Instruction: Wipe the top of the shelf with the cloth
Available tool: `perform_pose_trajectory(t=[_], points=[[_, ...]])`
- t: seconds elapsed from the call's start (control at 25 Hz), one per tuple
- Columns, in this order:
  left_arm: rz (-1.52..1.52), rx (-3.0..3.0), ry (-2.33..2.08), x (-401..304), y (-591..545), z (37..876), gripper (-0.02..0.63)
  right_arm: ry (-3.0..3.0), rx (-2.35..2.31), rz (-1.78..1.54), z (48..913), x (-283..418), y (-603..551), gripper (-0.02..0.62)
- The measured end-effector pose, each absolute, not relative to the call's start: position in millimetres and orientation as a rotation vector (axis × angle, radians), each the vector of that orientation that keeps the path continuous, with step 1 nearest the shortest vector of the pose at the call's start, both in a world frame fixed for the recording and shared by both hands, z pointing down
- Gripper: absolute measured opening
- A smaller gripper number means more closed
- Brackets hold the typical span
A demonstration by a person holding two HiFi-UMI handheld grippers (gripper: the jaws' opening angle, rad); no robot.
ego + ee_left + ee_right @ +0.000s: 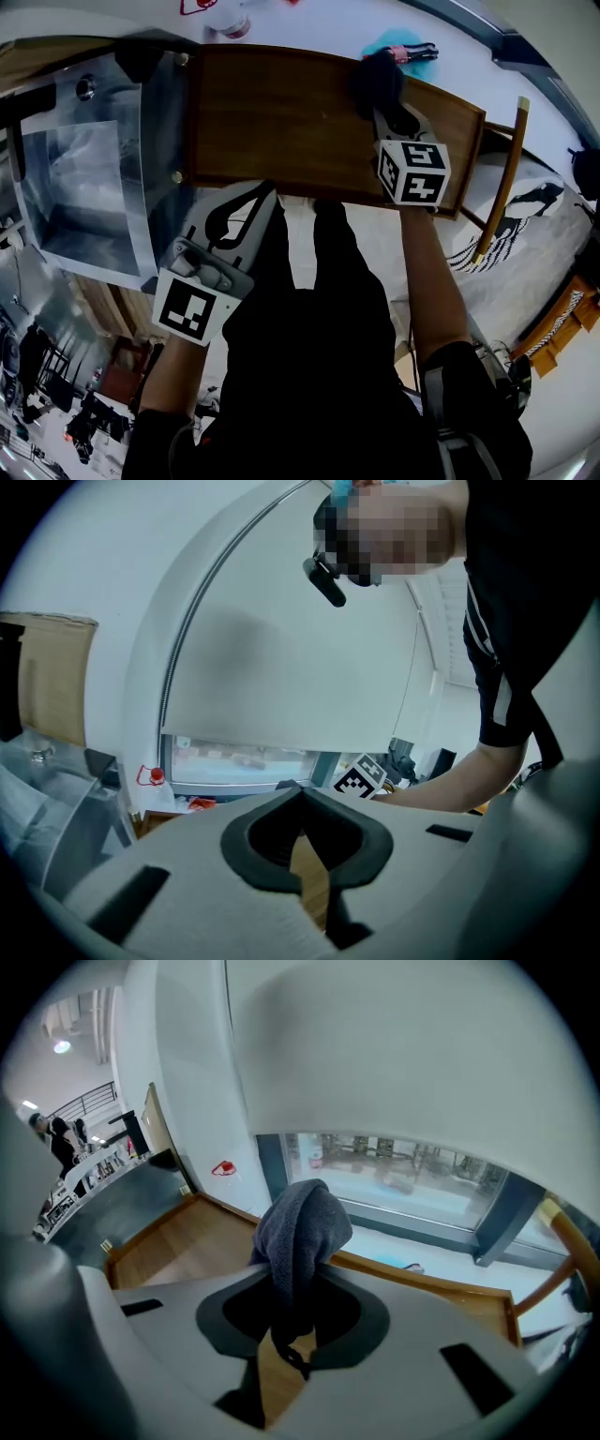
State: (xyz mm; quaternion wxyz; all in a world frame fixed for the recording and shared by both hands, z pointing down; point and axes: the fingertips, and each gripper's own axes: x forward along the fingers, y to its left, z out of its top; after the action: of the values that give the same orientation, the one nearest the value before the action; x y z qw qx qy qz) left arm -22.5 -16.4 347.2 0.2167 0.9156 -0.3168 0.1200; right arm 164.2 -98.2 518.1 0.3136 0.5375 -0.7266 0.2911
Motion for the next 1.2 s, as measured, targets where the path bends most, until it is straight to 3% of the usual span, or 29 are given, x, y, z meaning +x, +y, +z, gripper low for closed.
perform_pose_trajectory(t=[0.56,1.2], points=[[0.224,2.451,-1.071,-156.2,1.8,337.0,0.018,-2.077,1.132,0.74,522.7,-35.1,-90.6,0.077],[0.201,2.391,-1.068,-203.7,27.2,351.8,0.018,-2.107,0.995,0.718,550.5,-129.4,-93.1,0.077]])
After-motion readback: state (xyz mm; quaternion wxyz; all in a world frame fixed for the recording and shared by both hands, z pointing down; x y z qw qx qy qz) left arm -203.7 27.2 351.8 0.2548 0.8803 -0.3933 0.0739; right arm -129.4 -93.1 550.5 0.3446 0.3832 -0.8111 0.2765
